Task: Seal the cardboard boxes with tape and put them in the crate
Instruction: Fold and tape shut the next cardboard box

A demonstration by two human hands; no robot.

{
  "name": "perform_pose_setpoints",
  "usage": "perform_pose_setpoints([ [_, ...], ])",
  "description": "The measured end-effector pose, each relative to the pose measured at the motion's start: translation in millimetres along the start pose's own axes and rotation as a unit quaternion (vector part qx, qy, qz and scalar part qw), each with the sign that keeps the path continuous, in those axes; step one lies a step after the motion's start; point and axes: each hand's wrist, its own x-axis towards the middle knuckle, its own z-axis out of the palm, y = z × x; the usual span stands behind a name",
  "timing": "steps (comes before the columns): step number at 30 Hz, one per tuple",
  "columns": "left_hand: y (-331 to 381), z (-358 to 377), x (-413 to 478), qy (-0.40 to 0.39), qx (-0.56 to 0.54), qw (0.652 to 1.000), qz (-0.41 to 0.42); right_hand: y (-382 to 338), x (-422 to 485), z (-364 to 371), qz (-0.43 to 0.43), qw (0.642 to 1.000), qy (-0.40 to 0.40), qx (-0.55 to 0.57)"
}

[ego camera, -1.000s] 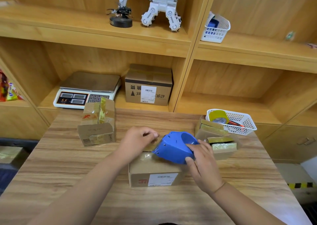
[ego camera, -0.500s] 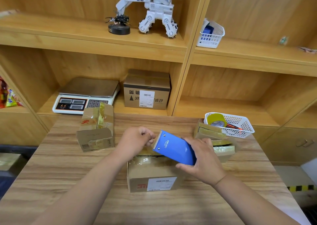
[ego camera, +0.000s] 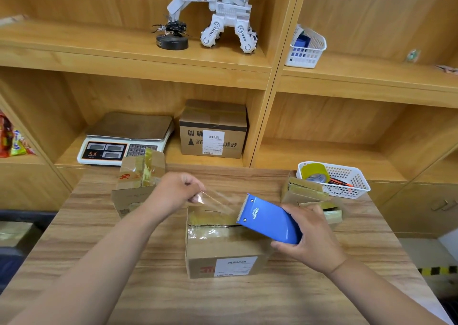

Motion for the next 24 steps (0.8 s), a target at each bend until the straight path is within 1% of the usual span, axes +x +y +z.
perform_pose_setpoints([
  [3, 1, 3, 2, 0.014, -0.002, 1.0, 0.008, -2, 6, -1, -0.019, 0.998, -0.011, -0.055],
  [5, 1, 5, 5, 0.027, 0.017, 0.999, 0.016, -3, 9, -1, -0.023, 0.994, -0.018, -0.103],
  [8, 6, 11, 3, 0.057, 0.08, 0.993, 0.058, -9, 18, 1, -0.01, 0.985, -0.028, -0.172],
  [10, 11, 18, 0, 0.076, 0.139, 0.983, 0.091, -13, 24, 3, 0.003, 0.979, -0.041, -0.2],
  [14, 21, 32, -5, 0.132, 0.27, 0.942, 0.152, -23, 34, 5, 0.032, 0.97, -0.071, -0.231],
  [16, 23, 38, -6, 0.143, 0.349, 0.911, 0.17, -26, 37, 6, 0.044, 0.966, -0.077, -0.244],
  [18, 25, 43, -11, 0.161, 0.41, 0.874, 0.205, -28, 39, 7, 0.055, 0.959, -0.08, -0.268],
  [20, 28, 50, -18, 0.18, 0.437, 0.84, 0.266, -30, 44, 9, 0.064, 0.954, -0.071, -0.283],
  [22, 30, 56, -21, 0.21, 0.437, 0.827, 0.284, -31, 49, 10, 0.074, 0.957, -0.062, -0.275],
  [24, 29, 61, -21, 0.229, 0.434, 0.823, 0.285, -27, 54, 12, 0.089, 0.962, -0.055, -0.254],
])
